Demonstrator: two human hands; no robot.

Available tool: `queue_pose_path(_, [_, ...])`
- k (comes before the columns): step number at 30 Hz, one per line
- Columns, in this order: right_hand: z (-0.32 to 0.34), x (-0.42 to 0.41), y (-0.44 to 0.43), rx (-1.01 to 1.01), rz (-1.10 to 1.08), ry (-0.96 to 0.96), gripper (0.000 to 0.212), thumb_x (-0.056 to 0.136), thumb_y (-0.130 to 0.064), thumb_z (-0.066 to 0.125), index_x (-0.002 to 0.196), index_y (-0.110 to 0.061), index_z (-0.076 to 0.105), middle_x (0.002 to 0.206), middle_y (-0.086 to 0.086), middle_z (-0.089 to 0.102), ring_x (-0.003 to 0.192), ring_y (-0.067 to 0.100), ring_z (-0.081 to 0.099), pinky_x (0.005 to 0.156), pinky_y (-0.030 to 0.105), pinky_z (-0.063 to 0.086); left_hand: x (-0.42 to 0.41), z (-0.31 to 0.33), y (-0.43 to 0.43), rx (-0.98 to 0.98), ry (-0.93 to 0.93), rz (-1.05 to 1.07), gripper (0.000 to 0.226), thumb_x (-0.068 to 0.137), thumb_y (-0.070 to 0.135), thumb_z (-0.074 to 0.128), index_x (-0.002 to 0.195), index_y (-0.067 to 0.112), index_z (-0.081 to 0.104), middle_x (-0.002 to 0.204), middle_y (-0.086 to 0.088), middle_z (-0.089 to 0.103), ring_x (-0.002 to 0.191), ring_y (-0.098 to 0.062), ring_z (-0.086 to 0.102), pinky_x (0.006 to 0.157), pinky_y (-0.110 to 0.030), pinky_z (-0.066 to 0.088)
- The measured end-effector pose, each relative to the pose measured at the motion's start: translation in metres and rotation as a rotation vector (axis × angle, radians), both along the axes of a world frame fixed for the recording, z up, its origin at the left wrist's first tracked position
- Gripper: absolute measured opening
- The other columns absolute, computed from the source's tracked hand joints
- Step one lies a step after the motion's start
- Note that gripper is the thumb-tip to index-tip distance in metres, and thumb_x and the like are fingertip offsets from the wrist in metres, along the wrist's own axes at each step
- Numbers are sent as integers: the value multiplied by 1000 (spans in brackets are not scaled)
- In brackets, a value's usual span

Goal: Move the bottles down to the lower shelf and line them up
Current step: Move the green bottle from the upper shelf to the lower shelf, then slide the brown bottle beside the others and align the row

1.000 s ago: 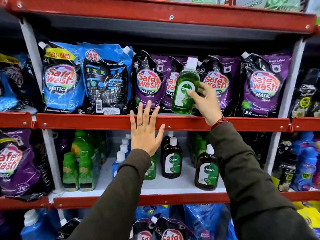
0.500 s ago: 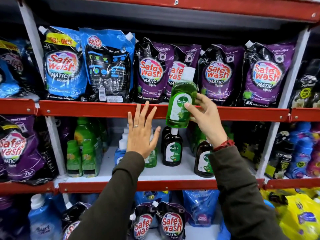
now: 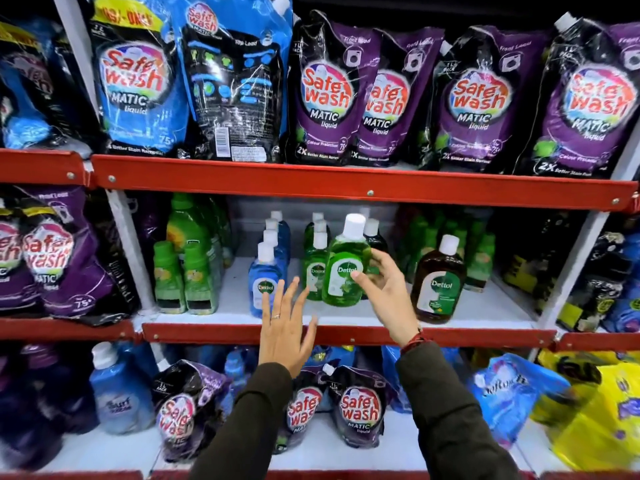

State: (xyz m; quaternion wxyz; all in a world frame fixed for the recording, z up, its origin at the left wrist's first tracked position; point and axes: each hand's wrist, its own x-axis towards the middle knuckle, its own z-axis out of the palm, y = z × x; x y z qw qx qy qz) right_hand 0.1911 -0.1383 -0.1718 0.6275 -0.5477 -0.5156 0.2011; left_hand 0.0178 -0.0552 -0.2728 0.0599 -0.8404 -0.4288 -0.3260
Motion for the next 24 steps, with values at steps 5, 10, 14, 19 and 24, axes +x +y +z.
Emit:
queue_pose_path(5, [-32, -6, 26, -47, -24, 42, 38, 95, -8, 64, 128, -22, 51, 139, 12, 60, 123, 35, 63, 106, 46, 53, -2, -29, -4, -132, 15, 48, 65, 99, 54, 20, 148, 21, 46, 166, -7, 28, 157, -27, 14, 127, -42, -2])
queue_pose_path(10, [-49, -9, 56, -92, -9, 71, 40, 95, -7, 63, 132, -15, 49, 135, 10, 60, 123, 35, 63, 106, 45, 53, -5, -38, -2, -154, 23, 53, 63, 99, 58, 22, 142, 22, 51, 160, -6, 41, 153, -28, 26, 126, -44, 6])
queue_pose_path(14, [-58, -12, 74, -121, 29, 76, 40, 94, -4, 63, 130, -13, 49, 115, -7, 61, 124, 26, 59, 101, 30, 53, -4, -39, -1, -161, 50, 75, 65, 98, 62, 23, 137, 20, 54, 152, -10, 50, 148, -31, 36, 124, -44, 8])
queue_pose_path(19, [-66, -10, 83, -146, 21, 41, 46, 94, -2, 62, 137, 0, 47, 134, 17, 60, 124, 18, 54, 112, 42, 47, -4, -40, 0, -169, 62, 84, 68, 97, 64, 22, 135, 19, 54, 150, -12, 52, 147, -33, 38, 123, -45, 9])
queue_pose_path(24, [-71, -7, 86, -156, 32, 42, 46, 96, -4, 61, 139, -1, 46, 136, 15, 58, 124, 13, 50, 100, 23, 46, -1, -41, 1, -167, 67, 91, 71, 97, 66, 22, 134, 17, 56, 150, -13, 51, 147, -34, 37, 123, -47, 10])
